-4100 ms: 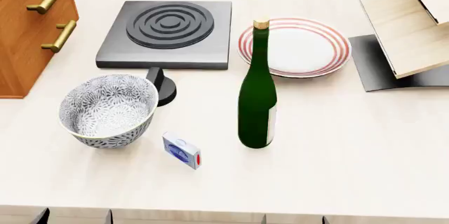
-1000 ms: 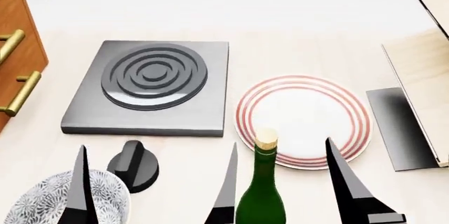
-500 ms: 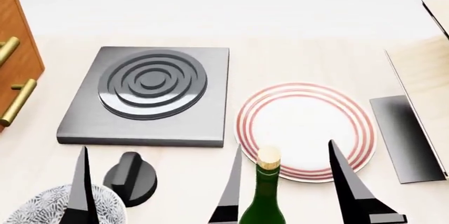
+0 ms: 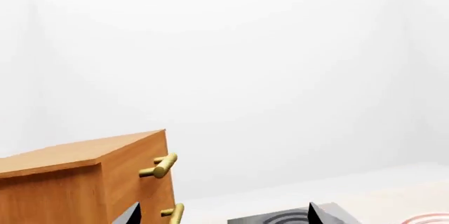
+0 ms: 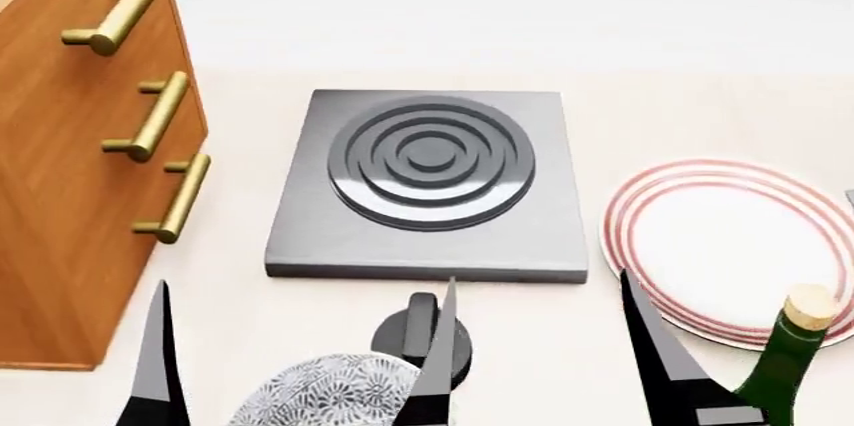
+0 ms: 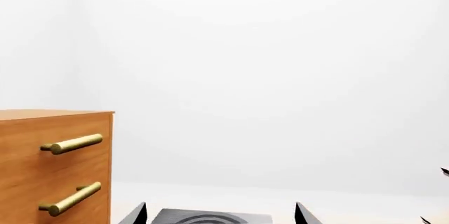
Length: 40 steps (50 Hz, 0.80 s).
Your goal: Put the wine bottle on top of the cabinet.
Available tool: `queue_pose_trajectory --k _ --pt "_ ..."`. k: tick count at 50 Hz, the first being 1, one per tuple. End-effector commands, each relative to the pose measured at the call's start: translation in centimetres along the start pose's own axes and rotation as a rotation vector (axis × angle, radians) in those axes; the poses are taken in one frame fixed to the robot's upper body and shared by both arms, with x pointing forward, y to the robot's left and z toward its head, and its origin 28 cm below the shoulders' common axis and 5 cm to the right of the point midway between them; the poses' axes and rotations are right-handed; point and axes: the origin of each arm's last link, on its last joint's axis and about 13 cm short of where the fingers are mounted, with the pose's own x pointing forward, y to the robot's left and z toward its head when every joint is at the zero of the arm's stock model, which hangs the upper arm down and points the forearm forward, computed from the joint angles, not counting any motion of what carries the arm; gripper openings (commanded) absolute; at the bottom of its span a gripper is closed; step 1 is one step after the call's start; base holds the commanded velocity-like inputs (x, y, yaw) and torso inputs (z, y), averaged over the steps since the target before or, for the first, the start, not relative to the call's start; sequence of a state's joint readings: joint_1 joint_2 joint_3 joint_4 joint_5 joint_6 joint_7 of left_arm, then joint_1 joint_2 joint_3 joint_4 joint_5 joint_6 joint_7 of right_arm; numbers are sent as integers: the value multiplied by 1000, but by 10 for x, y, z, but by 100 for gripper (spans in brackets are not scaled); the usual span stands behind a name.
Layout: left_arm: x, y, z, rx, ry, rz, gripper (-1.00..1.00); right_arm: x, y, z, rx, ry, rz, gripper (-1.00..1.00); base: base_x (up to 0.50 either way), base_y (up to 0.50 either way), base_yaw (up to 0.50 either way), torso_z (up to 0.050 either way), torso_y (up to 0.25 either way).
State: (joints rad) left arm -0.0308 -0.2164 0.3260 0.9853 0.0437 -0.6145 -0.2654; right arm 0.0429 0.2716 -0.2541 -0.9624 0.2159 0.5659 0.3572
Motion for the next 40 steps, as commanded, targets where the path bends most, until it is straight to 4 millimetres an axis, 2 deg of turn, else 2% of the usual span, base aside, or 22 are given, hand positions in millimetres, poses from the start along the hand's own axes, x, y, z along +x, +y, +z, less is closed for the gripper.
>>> queue_pose_trajectory --k 1,3,19,31,37,40 --pt "0 1 3 -31 -23 -9 100 1 -2 1 -8 -13 -11 100 0 500 0 0 0" --pt "0 1 3 -31 -22 -9 100 2 -2 1 3 -7 -10 100 0 500 0 0 0" --pt "1 1 1 -32 -16 -10 100 2 -3 -2 -40 8 -25 100 0 0 0 0 0" --pt "1 0 1 -31 -7 -15 100 3 -27 -2 -109 18 -142 100 0 0 0 0 0" --pt "1 1 0 -30 -7 -10 100 1 -37 -7 -117 34 -191 100 0 0 0 0 0" --pt "1 1 0 -31 -8 -7 100 -4 -47 -16 -122 70 -237 100 0 0 0 0 0"
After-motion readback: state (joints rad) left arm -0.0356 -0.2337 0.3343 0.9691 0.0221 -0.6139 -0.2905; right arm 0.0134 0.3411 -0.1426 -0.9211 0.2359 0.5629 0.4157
